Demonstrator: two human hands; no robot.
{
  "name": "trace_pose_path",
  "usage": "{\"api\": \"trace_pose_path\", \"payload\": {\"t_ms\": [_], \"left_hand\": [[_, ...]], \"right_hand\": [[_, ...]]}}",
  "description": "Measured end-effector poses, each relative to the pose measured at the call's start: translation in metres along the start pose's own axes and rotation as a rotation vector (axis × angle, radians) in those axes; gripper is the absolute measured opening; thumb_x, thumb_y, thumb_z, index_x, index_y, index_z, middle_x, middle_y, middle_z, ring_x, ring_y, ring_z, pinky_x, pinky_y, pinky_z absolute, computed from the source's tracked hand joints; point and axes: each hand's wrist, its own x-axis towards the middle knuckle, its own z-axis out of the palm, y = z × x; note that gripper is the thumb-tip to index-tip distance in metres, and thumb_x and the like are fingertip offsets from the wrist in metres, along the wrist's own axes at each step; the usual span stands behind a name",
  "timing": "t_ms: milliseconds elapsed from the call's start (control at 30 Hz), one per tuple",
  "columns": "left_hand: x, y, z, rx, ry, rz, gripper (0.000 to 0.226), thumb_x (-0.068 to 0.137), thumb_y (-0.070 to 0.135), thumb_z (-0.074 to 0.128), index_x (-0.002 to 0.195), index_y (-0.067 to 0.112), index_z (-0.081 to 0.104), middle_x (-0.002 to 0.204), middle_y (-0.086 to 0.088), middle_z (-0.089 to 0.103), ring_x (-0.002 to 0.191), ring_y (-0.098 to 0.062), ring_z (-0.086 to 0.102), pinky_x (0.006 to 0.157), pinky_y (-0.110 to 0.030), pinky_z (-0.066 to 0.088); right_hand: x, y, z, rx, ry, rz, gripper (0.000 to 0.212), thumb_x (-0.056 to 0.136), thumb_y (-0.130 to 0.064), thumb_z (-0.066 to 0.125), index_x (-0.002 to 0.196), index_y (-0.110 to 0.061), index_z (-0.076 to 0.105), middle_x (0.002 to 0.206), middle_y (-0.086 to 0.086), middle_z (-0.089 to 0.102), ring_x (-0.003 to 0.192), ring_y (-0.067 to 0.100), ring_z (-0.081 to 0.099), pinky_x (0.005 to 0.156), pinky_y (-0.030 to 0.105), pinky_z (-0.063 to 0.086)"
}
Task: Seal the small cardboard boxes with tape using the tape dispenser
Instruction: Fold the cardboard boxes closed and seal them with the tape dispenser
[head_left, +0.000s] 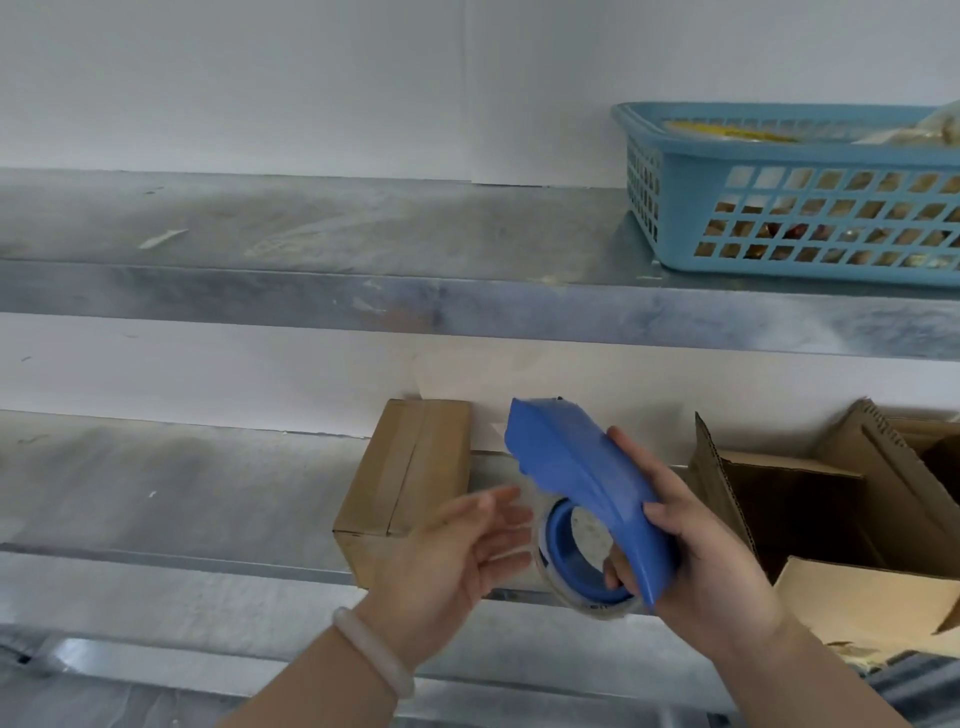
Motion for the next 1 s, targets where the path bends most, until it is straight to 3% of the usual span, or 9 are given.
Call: {"api": "trace_pose_path", "payload": {"t_ms": [67,133,233,300,433,533,667,900,1000], "left_hand": [[0.0,0.021,-0.003,-0.076,0.037,-0.024,0.046,0.096,0.038,0.045,0.121,0.004,0.062,0.116,-0.019,0.068,0.106,-0.032,0.066,0.09,-0.043,0.055],[-0.004,0.041,-0.004,-0.066,0.02,-0.061,0.057,0.09,0.05,0.044,0.115,0.004,0.066,0.111,-0.018,0.069,0.101,-0.03,0.068,0.083,-0.04,0.058],[-0.012,0.058,-0.003,0.05,-0.03,-0.085,0.042,0.085,0.047,0.054,0.089,0.011,0.075,0.095,-0.015,0.073,0.087,-0.026,0.071,0.081,-0.041,0.058],[-0.013,0.061,-0.007,0.103,-0.021,-0.088,0.031,0.091,0.035,0.057,0.078,0.013,0.076,0.079,-0.01,0.072,0.075,-0.022,0.071,0.082,-0.043,0.058],[-0.011,0.058,-0.016,0.241,0.062,-0.069,0.021,0.093,0.018,0.058,0.083,0.005,0.073,0.079,-0.014,0.071,0.069,-0.019,0.069,0.066,-0.033,0.058],[-0.007,0.054,-0.022,0.386,0.2,-0.004,0.03,0.091,0.018,0.062,0.096,-0.011,0.065,0.08,-0.023,0.067,0.067,-0.02,0.066,0.064,-0.033,0.058],[-0.007,0.052,-0.029,0.507,0.366,0.135,0.023,0.093,0.018,0.062,0.087,-0.005,0.067,0.062,-0.006,0.064,0.05,-0.009,0.061,0.05,-0.023,0.051],[-0.009,0.045,-0.049,0.466,0.483,0.213,0.015,0.092,0.012,0.062,0.082,0.002,0.068,0.061,-0.005,0.064,0.051,-0.011,0.062,0.051,-0.025,0.054],[-0.013,0.052,-0.082,0.394,0.606,0.233,0.013,0.092,0.009,0.061,0.082,0.004,0.068,0.063,-0.005,0.064,0.059,-0.018,0.065,0.061,-0.035,0.059]], "right_hand": [[-0.002,-0.005,0.001,-0.176,-0.028,0.006,0.055,0.069,-0.016,0.057,0.119,-0.035,0.067,0.124,0.0,0.064,0.069,0.02,0.067,0.056,0.032,0.053],[-0.002,-0.008,0.004,-0.319,-0.061,-0.015,0.056,0.062,-0.031,0.079,0.116,-0.038,0.069,0.124,-0.005,0.066,0.094,0.019,0.07,0.068,0.026,0.056],[0.0,-0.01,0.007,-0.499,-0.067,-0.041,0.078,0.042,-0.06,0.09,0.114,-0.042,0.069,0.12,-0.009,0.068,0.104,0.018,0.068,0.074,0.024,0.056],[0.003,-0.012,0.009,-0.552,-0.103,-0.048,0.075,0.042,-0.057,0.09,0.113,-0.042,0.07,0.119,-0.01,0.068,0.104,0.016,0.068,0.075,0.023,0.056],[0.008,-0.017,0.016,-0.619,-0.163,-0.011,0.06,0.048,-0.036,0.085,0.105,-0.049,0.07,0.114,-0.016,0.069,0.102,0.01,0.068,0.074,0.02,0.055],[0.012,-0.017,0.021,-0.678,-0.217,0.023,0.063,0.049,-0.041,0.088,0.108,-0.05,0.069,0.116,-0.017,0.068,0.103,0.008,0.067,0.077,0.021,0.055],[0.018,-0.014,0.027,-0.729,-0.242,0.034,0.059,0.058,-0.031,0.089,0.109,-0.05,0.068,0.117,-0.02,0.067,0.105,0.005,0.066,0.077,0.018,0.054],[0.028,-0.02,0.038,-0.947,-0.296,0.03,0.059,0.069,-0.01,0.081,0.113,-0.045,0.064,0.109,-0.041,0.061,0.099,-0.014,0.06,0.075,0.004,0.046],[0.029,-0.026,0.03,-0.985,-0.307,0.042,0.059,0.063,-0.022,0.083,0.109,-0.054,0.067,0.113,-0.036,0.062,0.102,-0.01,0.061,0.078,0.008,0.048]]}}
